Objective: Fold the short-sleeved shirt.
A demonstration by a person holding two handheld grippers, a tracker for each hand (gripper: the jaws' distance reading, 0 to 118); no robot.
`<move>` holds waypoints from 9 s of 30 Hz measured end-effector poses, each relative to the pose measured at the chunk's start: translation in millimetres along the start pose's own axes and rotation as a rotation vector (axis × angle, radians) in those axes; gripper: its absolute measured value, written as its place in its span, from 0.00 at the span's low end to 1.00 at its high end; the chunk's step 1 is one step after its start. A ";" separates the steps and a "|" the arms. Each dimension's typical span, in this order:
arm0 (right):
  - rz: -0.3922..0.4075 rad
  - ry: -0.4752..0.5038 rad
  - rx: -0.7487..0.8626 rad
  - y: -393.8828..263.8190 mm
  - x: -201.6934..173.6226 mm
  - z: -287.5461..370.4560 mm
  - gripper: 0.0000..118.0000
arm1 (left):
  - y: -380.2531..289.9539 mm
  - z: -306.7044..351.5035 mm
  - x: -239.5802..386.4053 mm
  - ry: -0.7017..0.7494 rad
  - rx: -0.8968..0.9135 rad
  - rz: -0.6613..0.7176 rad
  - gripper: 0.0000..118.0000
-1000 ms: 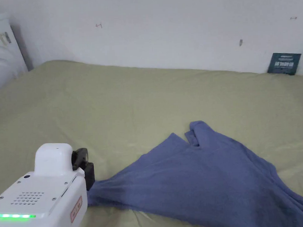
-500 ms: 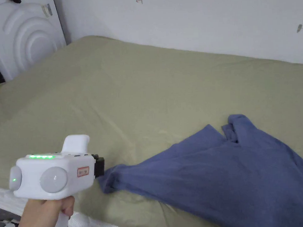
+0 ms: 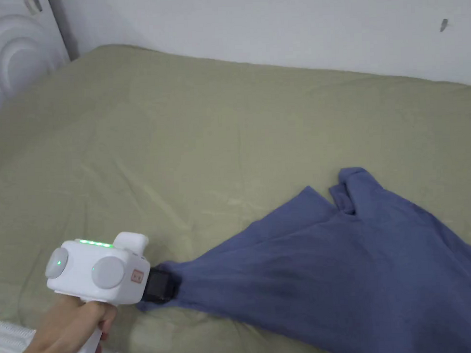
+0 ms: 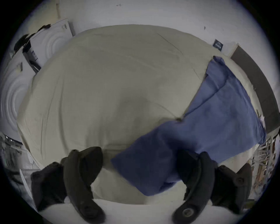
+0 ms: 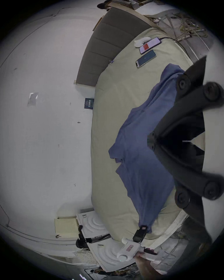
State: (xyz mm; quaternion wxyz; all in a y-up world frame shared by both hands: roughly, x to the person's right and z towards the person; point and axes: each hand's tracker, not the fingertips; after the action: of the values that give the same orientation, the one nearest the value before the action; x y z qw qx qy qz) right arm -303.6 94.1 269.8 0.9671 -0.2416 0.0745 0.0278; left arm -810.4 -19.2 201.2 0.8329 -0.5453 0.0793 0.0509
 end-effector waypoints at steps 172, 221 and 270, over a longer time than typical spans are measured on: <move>-0.226 0.026 -0.172 -22.4 131.7 -24.1 0.99 | -57.8 111.9 32.3 0.003 0.474 0.111 1.00; -0.149 0.092 -0.398 -83.6 136.2 -28.0 0.67 | -61.1 61.2 15.5 -0.127 0.182 0.161 0.01; -0.201 0.101 -0.464 50.3 166.1 -234.7 0.71 | 137.1 0.2 24.7 -0.163 0.189 0.094 0.97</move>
State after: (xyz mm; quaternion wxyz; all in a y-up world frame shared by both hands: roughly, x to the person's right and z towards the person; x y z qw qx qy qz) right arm -174.9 30.8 15.7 0.8788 -0.4642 0.0897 -0.0641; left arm -809.6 35.8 73.2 0.8811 -0.4539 0.0414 0.1263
